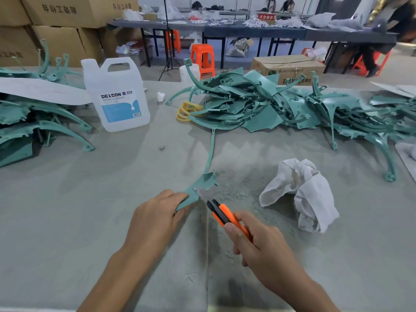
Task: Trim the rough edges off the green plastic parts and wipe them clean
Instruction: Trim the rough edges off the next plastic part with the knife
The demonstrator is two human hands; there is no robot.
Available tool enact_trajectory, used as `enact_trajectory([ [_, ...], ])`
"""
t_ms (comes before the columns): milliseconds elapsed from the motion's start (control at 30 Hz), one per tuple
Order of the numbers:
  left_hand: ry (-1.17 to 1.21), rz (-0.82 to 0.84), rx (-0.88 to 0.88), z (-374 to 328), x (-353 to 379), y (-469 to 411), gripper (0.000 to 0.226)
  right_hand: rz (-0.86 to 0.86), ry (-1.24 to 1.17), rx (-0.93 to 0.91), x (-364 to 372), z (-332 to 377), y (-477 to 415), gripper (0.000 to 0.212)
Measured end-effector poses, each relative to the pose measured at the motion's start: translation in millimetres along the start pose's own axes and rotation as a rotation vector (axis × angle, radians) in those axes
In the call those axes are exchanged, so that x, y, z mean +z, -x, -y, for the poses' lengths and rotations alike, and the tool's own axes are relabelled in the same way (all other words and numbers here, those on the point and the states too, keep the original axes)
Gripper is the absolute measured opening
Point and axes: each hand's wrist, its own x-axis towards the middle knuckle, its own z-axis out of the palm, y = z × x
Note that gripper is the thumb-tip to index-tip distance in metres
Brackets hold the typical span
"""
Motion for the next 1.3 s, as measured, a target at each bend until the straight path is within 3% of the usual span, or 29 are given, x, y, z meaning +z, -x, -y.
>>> enact_trajectory([
  [200,0.03,-0.032,0.003,-1,-2,-2,0.064,-0.007,0.015,-0.01,10,4,-5,0.032],
  [467,0.046,-0.098,0.028,-2,3,1,0.033,-0.238,0.201,0.052,0,-12,-42,0.028],
  [567,0.094,-0.13,0.005,4,-2,-4,0.037,-0.251,0.2,0.073,-9,-17,-40,0.029],
  [767,0.118,-0.086,-0.01,4,-3,-10,0.038,-0.186,0.204,-0.142,22,1,-19,0.04],
  [933,0.1,-0.108,0.032,2,-4,-9,0.032,-0.251,0.197,0.006,3,-9,-47,0.03],
  [1067,0.044,-0.119,0.006,5,-2,-16,0.043,-0.295,0.151,-0.043,1,-4,-49,0.032],
  [1167,0.05,-0.128,-0.004,8,-3,-16,0.046,-0.198,0.142,-0.105,11,4,-40,0.04],
  [1300,0.051,-0.124,-0.012,7,-1,-17,0.041,-0.184,0.142,-0.005,-3,-3,-56,0.032],
])
